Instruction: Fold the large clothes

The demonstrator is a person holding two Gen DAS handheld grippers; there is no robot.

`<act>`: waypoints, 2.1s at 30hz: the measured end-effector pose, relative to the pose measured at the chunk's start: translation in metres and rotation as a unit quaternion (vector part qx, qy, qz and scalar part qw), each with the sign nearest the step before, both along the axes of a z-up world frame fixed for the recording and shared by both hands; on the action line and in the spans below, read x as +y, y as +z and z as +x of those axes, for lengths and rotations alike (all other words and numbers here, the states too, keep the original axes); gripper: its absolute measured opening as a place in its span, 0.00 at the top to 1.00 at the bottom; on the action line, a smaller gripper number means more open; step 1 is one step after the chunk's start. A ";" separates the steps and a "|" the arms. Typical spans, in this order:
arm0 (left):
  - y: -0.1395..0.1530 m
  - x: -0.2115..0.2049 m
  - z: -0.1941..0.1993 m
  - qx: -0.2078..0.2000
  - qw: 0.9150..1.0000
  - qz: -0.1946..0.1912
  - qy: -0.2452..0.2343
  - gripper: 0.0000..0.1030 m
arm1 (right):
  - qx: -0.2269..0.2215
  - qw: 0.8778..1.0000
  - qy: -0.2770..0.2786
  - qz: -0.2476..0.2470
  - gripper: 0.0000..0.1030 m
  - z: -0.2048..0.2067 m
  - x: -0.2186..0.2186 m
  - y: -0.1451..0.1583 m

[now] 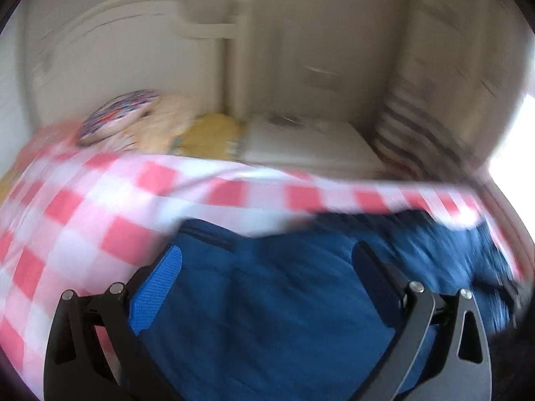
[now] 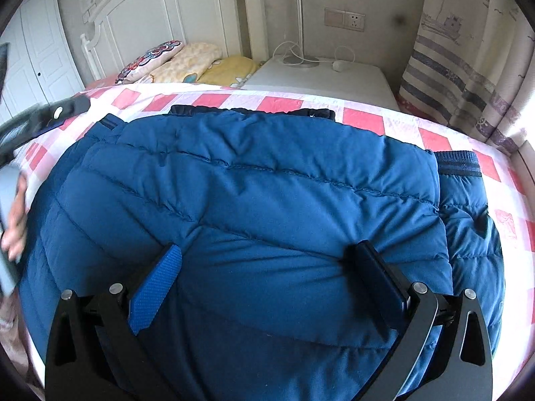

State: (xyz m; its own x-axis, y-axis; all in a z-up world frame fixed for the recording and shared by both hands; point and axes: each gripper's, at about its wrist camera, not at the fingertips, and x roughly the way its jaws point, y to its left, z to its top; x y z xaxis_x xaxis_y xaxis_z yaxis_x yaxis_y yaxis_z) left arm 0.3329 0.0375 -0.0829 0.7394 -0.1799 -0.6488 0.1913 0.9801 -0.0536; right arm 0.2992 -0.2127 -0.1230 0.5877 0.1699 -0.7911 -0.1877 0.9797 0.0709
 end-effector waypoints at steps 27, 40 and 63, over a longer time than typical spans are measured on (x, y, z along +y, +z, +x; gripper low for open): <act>-0.057 -0.033 0.008 0.074 0.993 0.071 -0.051 0.02 | 0.005 1.000 -0.003 0.027 0.04 0.000 -0.005 -0.001; -0.054 -0.038 -0.051 0.030 0.995 0.066 -0.074 0.02 | -0.023 0.999 0.025 -0.005 0.04 -0.038 0.013 0.005; -0.054 0.047 -0.065 0.046 0.998 0.030 0.019 0.02 | -0.028 0.996 -0.070 0.052 0.04 -0.064 -0.084 -0.001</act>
State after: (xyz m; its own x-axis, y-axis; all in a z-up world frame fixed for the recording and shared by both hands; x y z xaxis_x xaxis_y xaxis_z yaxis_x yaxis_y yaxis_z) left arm 0.2679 0.0849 -0.1372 0.6821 -0.1106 -0.7228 0.1505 0.9886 -0.0093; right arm 0.2356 -0.2965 -0.1240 0.6542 0.1629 -0.7386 -0.0559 0.9843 0.1676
